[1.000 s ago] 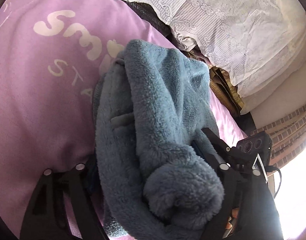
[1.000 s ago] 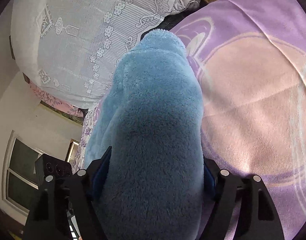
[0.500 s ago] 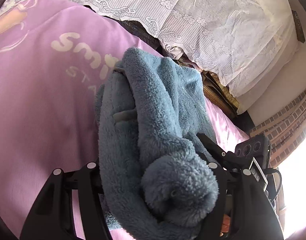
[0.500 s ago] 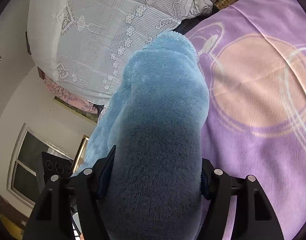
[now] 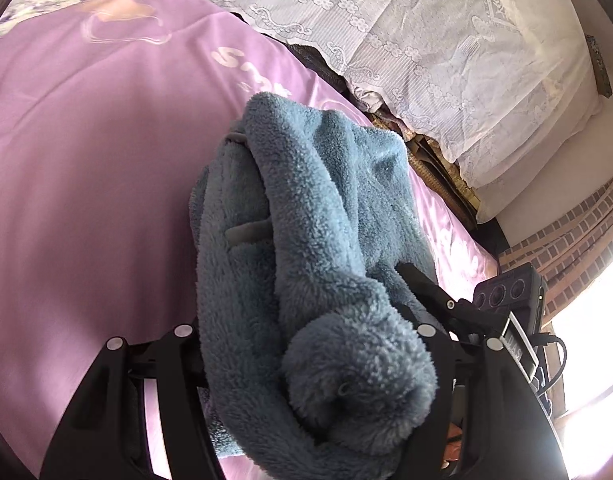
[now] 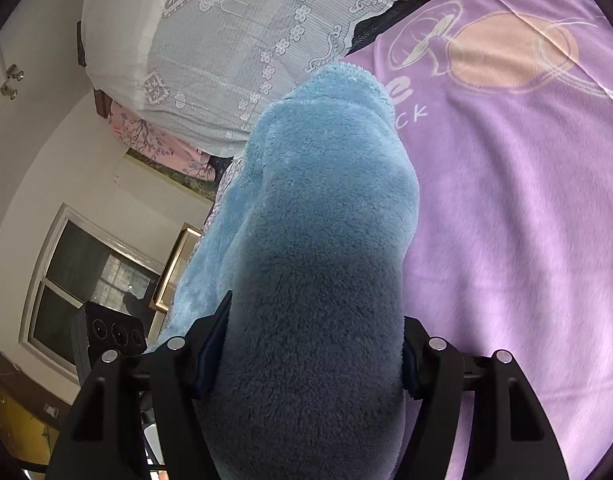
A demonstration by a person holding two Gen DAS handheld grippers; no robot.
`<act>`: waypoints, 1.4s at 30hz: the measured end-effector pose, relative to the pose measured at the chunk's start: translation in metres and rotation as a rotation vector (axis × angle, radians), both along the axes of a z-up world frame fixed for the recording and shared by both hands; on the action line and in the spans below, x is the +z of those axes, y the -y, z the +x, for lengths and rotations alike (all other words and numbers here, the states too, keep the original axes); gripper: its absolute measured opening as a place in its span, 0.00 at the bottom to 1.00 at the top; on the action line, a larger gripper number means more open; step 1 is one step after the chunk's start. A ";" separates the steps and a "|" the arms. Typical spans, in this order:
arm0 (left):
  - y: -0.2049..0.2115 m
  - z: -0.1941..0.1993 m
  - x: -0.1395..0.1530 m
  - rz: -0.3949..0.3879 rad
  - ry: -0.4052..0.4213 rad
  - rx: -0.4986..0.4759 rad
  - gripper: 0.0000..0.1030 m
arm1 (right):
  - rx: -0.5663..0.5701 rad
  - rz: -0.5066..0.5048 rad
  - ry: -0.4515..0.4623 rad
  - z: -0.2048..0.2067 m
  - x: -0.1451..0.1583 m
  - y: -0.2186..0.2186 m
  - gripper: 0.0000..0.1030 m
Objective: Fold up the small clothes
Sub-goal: 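Carry the jacket bundle with the right tool over the orange folded cloth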
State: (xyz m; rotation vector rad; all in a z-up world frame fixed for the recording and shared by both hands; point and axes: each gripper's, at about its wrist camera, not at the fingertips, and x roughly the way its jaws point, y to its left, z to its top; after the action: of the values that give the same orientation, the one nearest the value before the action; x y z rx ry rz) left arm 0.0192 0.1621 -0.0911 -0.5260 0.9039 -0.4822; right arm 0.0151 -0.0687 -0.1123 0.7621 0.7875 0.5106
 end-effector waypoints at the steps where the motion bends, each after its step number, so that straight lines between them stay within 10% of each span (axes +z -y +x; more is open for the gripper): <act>1: -0.008 -0.009 0.003 0.004 0.004 0.010 0.57 | 0.013 0.002 0.000 -0.004 0.002 -0.009 0.67; 22: -0.215 -0.123 0.085 0.032 0.135 0.374 0.58 | 0.390 0.026 0.088 -0.018 0.091 -0.242 0.67; 42: -0.286 -0.125 0.028 -0.017 0.030 0.475 0.62 | 0.505 -0.046 -0.007 0.019 0.048 -0.322 0.68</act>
State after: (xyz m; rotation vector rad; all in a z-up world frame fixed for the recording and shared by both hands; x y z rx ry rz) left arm -0.1058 0.4484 -0.0629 -0.7226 0.7158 -0.0663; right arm 0.0342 0.2535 -0.0645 0.5183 0.9991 0.9379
